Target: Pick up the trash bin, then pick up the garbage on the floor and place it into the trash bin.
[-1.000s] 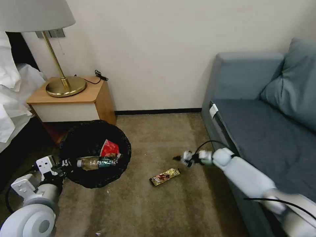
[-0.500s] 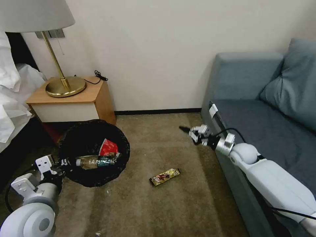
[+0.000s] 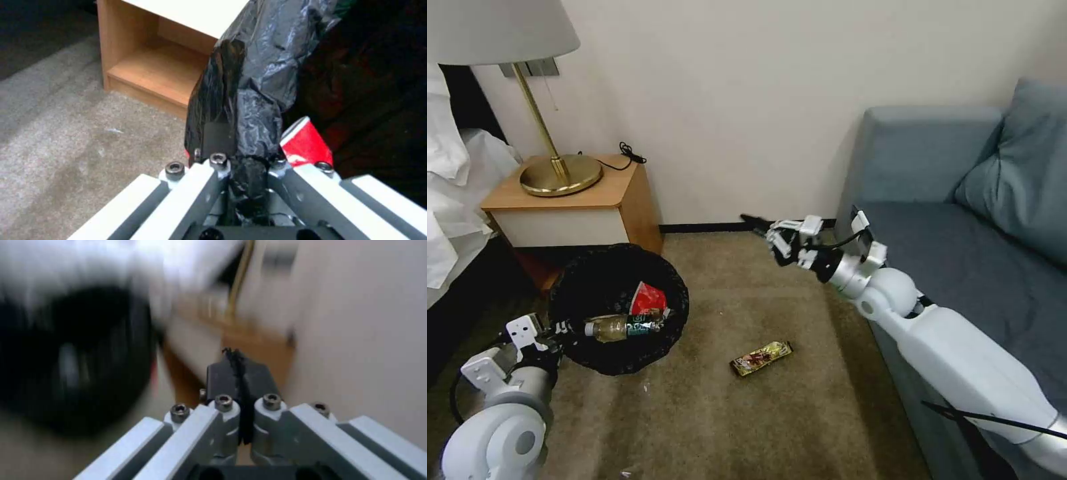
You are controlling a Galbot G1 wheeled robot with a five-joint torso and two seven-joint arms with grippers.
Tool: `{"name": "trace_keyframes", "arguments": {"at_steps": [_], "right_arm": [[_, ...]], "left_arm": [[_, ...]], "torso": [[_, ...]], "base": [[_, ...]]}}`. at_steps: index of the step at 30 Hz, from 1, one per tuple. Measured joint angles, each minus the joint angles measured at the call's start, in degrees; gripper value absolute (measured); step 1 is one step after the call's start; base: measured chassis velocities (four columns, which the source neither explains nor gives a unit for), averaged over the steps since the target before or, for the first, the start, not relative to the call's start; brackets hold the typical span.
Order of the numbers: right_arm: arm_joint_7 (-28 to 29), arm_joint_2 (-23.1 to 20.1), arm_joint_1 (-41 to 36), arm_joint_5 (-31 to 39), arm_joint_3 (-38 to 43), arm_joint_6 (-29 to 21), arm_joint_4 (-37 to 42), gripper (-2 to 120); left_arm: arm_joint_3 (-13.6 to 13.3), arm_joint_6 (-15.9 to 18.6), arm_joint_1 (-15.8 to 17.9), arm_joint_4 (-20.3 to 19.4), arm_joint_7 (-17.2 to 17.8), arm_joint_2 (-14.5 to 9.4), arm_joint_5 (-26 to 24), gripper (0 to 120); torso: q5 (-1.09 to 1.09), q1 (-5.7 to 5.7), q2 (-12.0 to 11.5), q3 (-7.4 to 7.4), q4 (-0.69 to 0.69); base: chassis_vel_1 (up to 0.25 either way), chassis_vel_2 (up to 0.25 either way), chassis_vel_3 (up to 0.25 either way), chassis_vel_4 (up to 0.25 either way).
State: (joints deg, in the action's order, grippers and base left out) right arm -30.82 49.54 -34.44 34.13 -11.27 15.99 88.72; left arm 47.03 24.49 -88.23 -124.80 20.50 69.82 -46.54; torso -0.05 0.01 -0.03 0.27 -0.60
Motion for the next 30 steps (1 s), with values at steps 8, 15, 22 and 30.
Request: {"name": "trace_keyframes", "arguments": {"at_steps": [8,15,22,30], "right_arm": [[-9.9,-0.2,0.9,-16.8,-6.1,5.2,-18.1,28],[-21.6,4.8,4.3,-30.1,-8.3,9.9,-30.7,53],[-20.9,13.3,7.8,-40.6,-10.4,15.4,-42.6,83],[-17.8,18.5,9.4,-48.7,-10.4,16.0,-46.5,99]], "left_arm": [[-1.0,-0.2,0.1,0.0,-0.3,0.9,1.0,1],[-1.6,-0.4,-0.1,-0.2,-0.4,2.4,2.2,1],[-1.4,-0.5,-0.5,-0.7,-0.5,3.4,2.7,1],[-1.2,-0.5,-0.8,-1.4,-0.4,3.2,2.7,1]], "torso": [[0.02,0.0,0.0,0.0,0.0],[0.0,0.0,0.0,0.0,0.0],[-0.01,0.0,0.0,-0.01,0.01],[-0.02,-0.01,0.0,-0.01,-0.02]], "base": [[0.0,0.0,0.0,0.0],[0.0,0.0,0.0,0.0],[0.0,0.0,0.0,0.0],[0.0,0.0,0.0,0.0]]}}
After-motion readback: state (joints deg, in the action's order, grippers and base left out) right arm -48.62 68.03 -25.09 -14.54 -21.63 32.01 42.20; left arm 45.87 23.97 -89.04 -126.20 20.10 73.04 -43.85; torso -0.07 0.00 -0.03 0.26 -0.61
